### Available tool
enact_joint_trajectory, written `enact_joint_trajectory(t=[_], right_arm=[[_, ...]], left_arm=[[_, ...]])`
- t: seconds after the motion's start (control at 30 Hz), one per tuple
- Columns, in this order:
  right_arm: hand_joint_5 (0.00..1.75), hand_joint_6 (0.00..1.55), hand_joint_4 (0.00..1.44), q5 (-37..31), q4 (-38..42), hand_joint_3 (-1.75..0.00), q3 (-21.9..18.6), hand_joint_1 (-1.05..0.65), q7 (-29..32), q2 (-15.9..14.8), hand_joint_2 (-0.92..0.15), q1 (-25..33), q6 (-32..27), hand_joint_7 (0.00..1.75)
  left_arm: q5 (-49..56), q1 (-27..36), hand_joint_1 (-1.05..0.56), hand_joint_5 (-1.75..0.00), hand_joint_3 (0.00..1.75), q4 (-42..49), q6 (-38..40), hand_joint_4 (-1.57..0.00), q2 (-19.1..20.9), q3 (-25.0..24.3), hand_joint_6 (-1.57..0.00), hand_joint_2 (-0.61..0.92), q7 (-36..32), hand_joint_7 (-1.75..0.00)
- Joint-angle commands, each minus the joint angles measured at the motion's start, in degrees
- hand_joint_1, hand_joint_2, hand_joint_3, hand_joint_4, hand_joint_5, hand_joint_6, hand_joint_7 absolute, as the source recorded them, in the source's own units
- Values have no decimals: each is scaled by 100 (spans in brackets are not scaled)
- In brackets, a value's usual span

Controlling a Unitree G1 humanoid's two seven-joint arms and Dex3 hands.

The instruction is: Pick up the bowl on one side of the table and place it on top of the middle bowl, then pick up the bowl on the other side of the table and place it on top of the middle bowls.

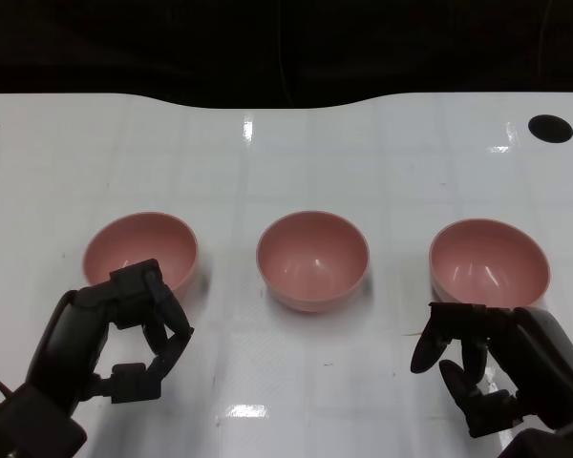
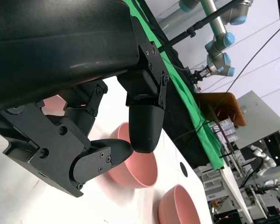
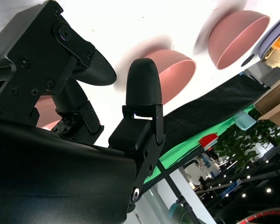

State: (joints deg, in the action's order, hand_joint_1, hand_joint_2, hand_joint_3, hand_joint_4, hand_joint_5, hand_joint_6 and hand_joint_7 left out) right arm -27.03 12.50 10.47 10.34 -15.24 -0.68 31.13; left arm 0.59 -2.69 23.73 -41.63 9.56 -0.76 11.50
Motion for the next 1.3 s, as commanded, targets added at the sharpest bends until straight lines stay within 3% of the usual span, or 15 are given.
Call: enact_joint_trajectory(t=[0.03, 0.1, 0.2, 0.27, 0.37, 0.43, 0.57, 1.0, 1.3], right_arm=[[173, 82, 84, 46, -42, -145, -143, -7, 151, -13, -22, 33, 84, 121], [167, 80, 81, -24, -84, -133, -188, -8, 243, -9, -26, 17, 61, 113], [139, 75, 73, -189, -211, -105, -248, -14, 335, -39, -38, -12, -79, 89], [131, 73, 69, -314, -302, -96, -280, -16, 376, -75, -42, -33, -162, 81], [128, 69, 60, -456, -453, -68, -336, -20, 422, -100, -54, -36, -284, 60], [115, 64, 52, -555, -583, -36, -372, -25, 413, -108, -70, -16, -414, 48], [91, 54, 40, -683, -833, -7, -432, -33, 321, -126, -82, 0, -775, 33], [70, 38, 17, -1407, -1802, 0, -344, -47, -308, -270, -80, 83, -2258, 16], [63, 33, 10, -1917, -1951, 0, -162, -55, -946, -423, -79, -99, -3071, 8]], left_arm=[[64, 73, -23, -175, 105, -93, 39, -86, 36, -19, -72, 42, -67, -159], [94, 74, -23, -175, 106, -95, 22, -87, 47, -20, -72, 42, -84, -159], [15, 78, -22, -175, 112, -112, 86, -86, 60, -25, -72, 39, 1, -157], [-40, 58, -22, -175, 112, -77, 52, -85, 68, -25, -72, 39, 54, -156], [-56, 33, -22, -175, 109, -23, 25, -85, 72, -26, -72, 39, 46, -157], [-61, 45, -21, -175, 109, -35, 41, -85, 75, -23, -72, 40, 36, -158], [-76, 61, -22, -175, 111, -70, -1, -84, 74, -15, -74, 42, 44, -152], [-104, 118, -30, -175, 95, -197, 76, -86, 115, 4, -78, 51, 99, -141], [-54, 89, -27, -175, 88, -200, 46, -85, 58, 6, -77, 53, 51, -150]])
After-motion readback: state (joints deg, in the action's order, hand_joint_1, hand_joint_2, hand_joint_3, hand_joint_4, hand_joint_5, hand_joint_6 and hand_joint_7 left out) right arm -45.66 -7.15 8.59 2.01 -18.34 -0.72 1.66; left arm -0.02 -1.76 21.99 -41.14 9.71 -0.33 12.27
